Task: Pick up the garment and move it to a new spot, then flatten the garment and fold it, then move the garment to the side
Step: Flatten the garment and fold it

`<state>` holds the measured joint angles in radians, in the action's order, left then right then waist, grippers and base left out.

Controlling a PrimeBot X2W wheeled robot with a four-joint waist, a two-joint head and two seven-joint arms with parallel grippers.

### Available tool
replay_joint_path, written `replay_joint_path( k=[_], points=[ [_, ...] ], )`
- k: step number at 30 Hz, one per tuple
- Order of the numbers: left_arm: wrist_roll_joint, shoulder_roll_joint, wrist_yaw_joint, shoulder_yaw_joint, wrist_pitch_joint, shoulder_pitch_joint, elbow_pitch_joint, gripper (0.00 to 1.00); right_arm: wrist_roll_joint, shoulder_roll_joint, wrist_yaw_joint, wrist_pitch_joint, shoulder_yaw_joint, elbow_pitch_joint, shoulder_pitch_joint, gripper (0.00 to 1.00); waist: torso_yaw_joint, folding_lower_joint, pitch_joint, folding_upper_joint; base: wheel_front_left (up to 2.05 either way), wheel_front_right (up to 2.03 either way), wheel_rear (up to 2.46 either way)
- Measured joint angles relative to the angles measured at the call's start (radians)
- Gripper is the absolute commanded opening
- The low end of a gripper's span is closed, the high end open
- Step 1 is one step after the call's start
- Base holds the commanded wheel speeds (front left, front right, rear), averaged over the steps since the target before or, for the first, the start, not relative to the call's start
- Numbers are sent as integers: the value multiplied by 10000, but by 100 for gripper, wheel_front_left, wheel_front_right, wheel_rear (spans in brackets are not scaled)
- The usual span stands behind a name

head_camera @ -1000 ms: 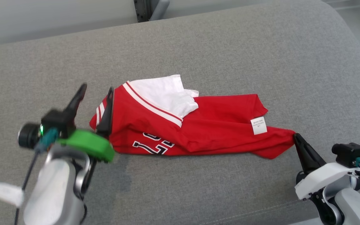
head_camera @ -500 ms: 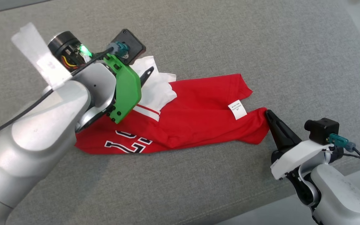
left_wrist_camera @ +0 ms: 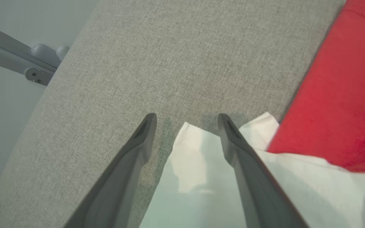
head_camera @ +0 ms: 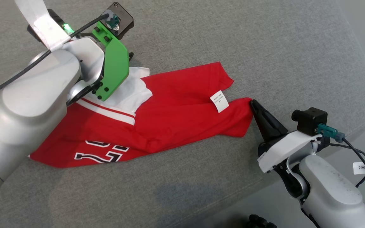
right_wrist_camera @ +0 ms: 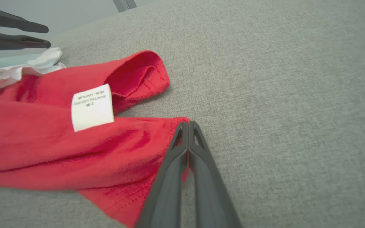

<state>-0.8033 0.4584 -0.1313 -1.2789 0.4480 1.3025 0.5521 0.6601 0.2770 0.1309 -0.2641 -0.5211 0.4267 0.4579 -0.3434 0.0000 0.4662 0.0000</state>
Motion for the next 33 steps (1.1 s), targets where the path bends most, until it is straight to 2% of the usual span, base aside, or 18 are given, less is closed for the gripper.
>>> replay_joint_path(
  k=[4, 7, 8, 10, 12, 13, 14, 18, 21, 25, 32, 33],
  points=[
    [67, 36, 0, -12, 535, -13, 263, 100, 54, -117, 0, 0, -8, 21, 8, 0, -287, 0, 112, 1, 0, 0, 0],
    [104, 36, 0, -13, 909, -15, 401, 73, 54, -176, 0, 0, 0, -4, 7, 0, -427, 0, 173, 0, 0, 0, 0],
    [150, 36, 0, -10, 1074, -14, 428, 47, 54, -207, 0, -2, 2, -15, 7, 0, -460, 0, 190, 0, 0, 0, 0],
    [222, 36, -2, -4, 1254, -9, 516, 37, 54, -245, 0, 0, 2, -23, 6, 0, -511, 0, 214, 0, 0, 0, 0],
    [221, 40, -2, 6, 1346, -2, 594, 38, 48, -265, 0, 0, 10, -23, 0, 0, -533, 0, 221, 0, 0, 0, 0],
    [188, 40, 0, 12, 1421, -1, 600, 25, 36, -270, 0, 0, 10, -23, -4, 0, -535, 0, 215, 0, 0, 0, 0],
    [96, 44, 0, 15, 1530, -1, 617, 0, 23, -270, 0, -2, 13, -23, -9, 0, -532, 0, 206, 0, 0, 0, 0],
    [-132, 77, 0, 13, 1883, -33, 541, 0, -38, -242, 0, -2, 81, 2, -56, 0, -480, 0, 121, 0, 0, 0, 0],
    [-96, 148, 0, -17, 1657, -143, 132, 0, -86, -134, 0, -2, 198, -6, -153, 0, -399, 0, -16, 0, 0, 0, 0],
    [2, 188, -2, -27, 476, -74, -447, 0, -58, 73, 2, -2, 451, -182, -225, 0, -254, 0, -334, 0, 0, 0, 0],
    [-913, 330, -2, -33, -2301, 596, -527, 0, 215, 966, 2, -2, 1041, -905, 5, 0, 44, 0, -1277, 0, 0, 0, 0],
    [-913, 330, -2, -33, -2301, 596, -527, 0, 215, 966, 2, -2, 1041, -905, 5, 0, 44, 0, -1277, 0, 0, 0, 0]
  ],
)
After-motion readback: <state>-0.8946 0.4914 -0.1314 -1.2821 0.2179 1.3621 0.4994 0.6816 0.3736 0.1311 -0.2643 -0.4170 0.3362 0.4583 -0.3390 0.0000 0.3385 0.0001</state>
